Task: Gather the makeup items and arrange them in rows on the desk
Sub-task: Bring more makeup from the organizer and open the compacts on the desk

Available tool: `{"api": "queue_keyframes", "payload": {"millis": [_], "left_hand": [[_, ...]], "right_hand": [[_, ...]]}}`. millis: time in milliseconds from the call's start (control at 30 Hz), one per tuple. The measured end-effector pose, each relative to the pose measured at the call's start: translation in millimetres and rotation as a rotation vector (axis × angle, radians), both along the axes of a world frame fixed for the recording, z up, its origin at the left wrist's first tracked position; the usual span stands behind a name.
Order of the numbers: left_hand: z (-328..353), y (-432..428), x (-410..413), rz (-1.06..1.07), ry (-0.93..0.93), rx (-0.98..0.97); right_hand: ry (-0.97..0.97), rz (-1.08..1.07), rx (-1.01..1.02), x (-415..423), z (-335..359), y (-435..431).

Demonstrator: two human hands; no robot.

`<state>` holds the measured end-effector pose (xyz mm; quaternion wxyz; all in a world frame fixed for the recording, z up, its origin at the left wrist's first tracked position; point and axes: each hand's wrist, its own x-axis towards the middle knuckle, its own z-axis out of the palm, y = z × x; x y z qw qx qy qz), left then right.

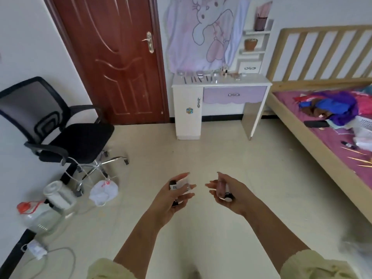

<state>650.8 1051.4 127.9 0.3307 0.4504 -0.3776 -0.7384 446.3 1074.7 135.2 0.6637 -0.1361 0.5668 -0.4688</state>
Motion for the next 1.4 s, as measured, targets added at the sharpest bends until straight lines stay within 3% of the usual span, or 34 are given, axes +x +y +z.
{"api": "queue_keyframes", "payload": {"millis": [367, 600, 767, 1067, 1400], "left_hand": [[19, -269, -184, -0.234, -0.178, -0.037], [15, -431, -321, -0.28, -0.159, -0.029], [14, -540, -401, -0.232, -0.256, -0.072], [3, -719, -493, -0.243, -0.404, -0.149], [-10, -928, -566, -0.189, -0.389, -0.213]], "right_hand": [[0.029, -0.23, 0.012, -172, 10, -226], [0.082, -0.212, -0.025, -295, 5, -388], [0.173, -0.166, -0.04, -381, 8, -499], [0.144, -0.104, -0.056, -480, -5, -681], [0.217, -0.053, -0.049, -554, -27, -882]]}}
